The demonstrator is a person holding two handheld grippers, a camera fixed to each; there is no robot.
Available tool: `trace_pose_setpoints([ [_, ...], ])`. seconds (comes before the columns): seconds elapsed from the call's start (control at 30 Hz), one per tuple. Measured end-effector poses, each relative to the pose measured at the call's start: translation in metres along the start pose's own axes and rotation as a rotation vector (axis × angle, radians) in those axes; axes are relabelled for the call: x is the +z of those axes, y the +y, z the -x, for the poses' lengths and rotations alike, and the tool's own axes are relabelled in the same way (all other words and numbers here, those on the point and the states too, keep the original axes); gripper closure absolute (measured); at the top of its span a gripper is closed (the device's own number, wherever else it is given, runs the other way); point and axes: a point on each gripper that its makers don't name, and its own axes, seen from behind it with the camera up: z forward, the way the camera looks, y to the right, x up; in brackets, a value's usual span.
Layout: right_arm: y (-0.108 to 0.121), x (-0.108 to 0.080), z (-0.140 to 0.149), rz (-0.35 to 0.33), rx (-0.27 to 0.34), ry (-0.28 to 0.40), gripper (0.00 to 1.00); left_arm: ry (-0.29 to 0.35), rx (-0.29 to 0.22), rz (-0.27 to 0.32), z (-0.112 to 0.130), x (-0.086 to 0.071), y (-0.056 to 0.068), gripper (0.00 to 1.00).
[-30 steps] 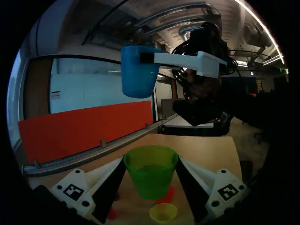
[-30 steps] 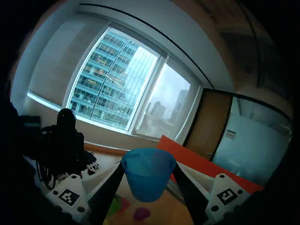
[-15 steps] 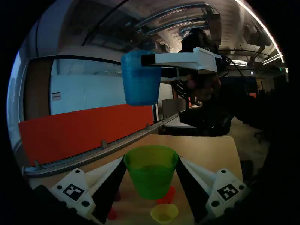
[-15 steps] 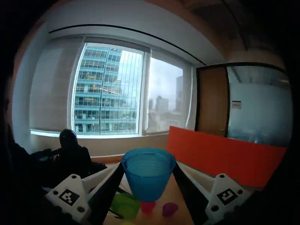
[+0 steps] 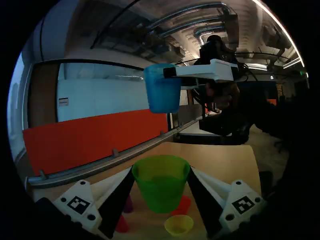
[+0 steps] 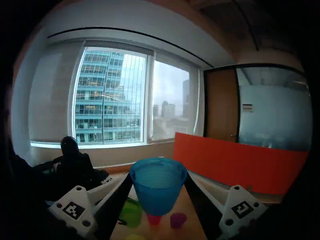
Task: Pour water
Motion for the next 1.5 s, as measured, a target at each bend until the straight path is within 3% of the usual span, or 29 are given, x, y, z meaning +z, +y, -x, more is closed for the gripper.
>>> trace_pose_setpoints([
  [0.3, 0.024, -0.02, 0.01, 0.054, 0.019, -0.01, 0.08, -0.013, -0.004, -0.038, 0.004, -0.011, -0.013, 0.12],
  [0.7, 0.052, -0.054, 0.026, 0.141, 0.002, -0.043, 0.08, -0.02, -0.005, -0.072, 0.006, -0.025, -0.023, 0.12],
  [1.13, 0.062, -0.075, 0.044, 0.171, 0.013, -0.059, 0.08, -0.059, 0.002, -0.076, 0.015, -0.034, -0.021, 0.12],
  [1.5, 0.065, -0.091, 0.079, 0.187, 0.0, -0.101, 0.08, -0.129, 0.006, -0.083, 0.042, -0.045, -0.021, 0.12],
])
